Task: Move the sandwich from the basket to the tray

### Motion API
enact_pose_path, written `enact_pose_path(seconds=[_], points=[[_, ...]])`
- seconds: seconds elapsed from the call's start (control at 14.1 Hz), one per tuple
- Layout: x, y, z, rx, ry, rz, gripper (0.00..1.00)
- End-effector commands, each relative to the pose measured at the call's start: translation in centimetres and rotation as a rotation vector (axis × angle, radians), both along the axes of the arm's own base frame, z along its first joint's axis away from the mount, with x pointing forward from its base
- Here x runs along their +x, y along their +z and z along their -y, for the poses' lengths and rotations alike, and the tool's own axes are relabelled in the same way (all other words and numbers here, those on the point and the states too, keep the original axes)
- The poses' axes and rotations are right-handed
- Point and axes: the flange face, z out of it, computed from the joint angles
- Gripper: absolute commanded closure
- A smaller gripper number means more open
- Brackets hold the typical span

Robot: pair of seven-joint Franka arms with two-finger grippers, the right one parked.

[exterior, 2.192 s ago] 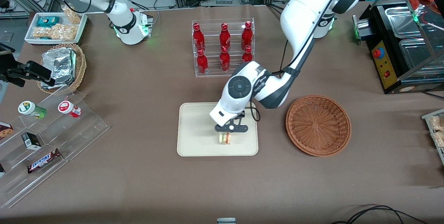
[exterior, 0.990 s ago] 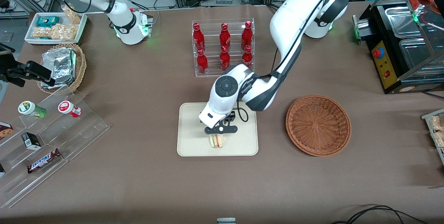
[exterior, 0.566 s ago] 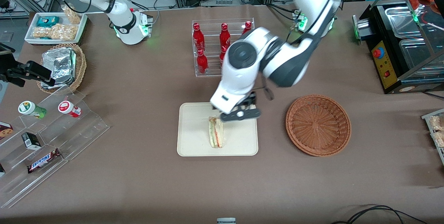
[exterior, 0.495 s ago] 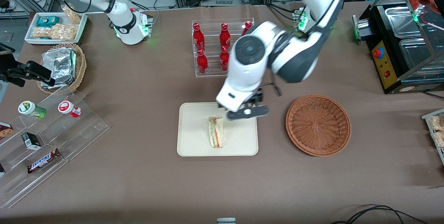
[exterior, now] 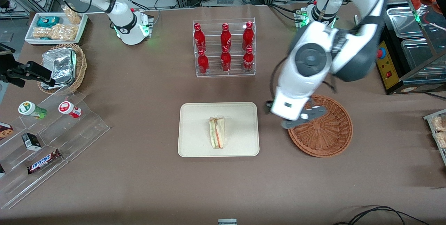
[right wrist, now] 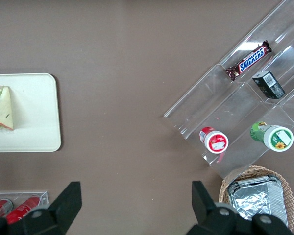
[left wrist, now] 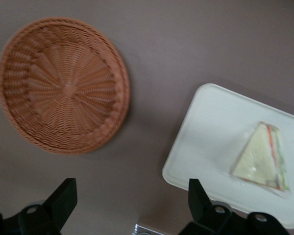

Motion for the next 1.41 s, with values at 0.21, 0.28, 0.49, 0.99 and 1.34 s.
enact_pose_path(seconds=[0.21,0.28,0.49,0.99,1.34], points=[[-2.5,2.8,-12.7,0.026,-0.078,-0.036,0.0],[-3.3,3.3,-13.9,0.026,-0.099,-0.044,0.0],[-4.9,5.3,-17.1,0.032,-0.109,-0.062,0.0],[-7.0,10.0,-23.6,-0.026,-0.307,-0.015,0.0],[-7.1,12.5,-26.8,-0.095,-0.335,0.036,0.0]])
